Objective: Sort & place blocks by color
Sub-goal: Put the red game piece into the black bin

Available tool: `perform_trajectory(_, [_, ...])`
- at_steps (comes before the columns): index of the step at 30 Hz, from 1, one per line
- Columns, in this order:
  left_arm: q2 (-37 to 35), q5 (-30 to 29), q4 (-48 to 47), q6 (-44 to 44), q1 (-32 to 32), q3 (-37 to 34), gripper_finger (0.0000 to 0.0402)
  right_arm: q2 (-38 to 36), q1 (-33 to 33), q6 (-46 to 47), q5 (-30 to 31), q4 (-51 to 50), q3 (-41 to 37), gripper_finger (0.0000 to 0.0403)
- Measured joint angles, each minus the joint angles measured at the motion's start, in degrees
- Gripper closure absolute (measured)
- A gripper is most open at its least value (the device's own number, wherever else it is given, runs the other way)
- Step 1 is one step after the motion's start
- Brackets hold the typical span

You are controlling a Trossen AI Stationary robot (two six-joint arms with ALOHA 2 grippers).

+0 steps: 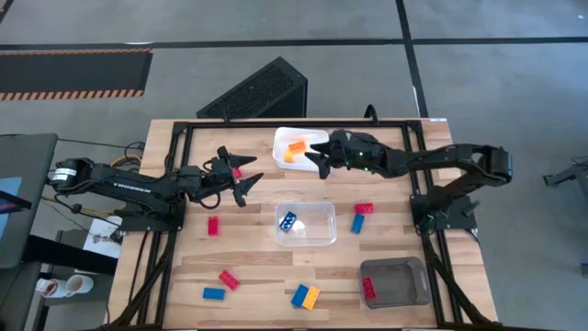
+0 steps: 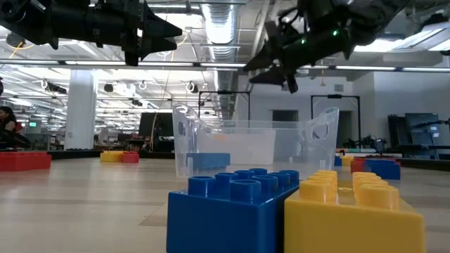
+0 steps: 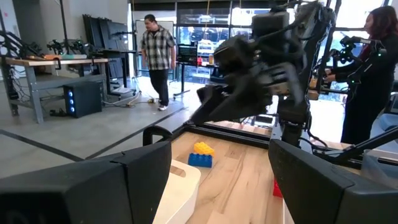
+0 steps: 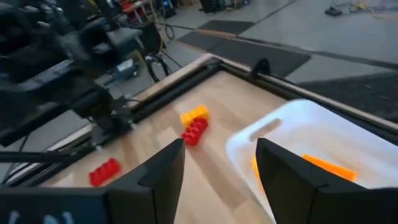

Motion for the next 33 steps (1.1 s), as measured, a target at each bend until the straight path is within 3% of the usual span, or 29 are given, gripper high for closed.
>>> perform_trajectory(11, [0.0, -0.08, -0.02, -0.04, 0.0, -0.02, 0.0143, -1.02, 12.2, -4.81, 14.63, -3.26, -0.04, 0.0199])
perform_trajectory(17, [0.0, -0.54, -0.02, -0.03, 0.0, -0.02, 0.0143, -1.02, 16.68, -8.57, 25.95, -3.46, -0.04, 0.0208])
perform_trajectory(33, [0.0, -0.57, -0.04, 0.43, 0.0, -0.02, 0.0143, -1.02, 17.33, -8.8, 26.88, -4.2, -0.04, 0.0225])
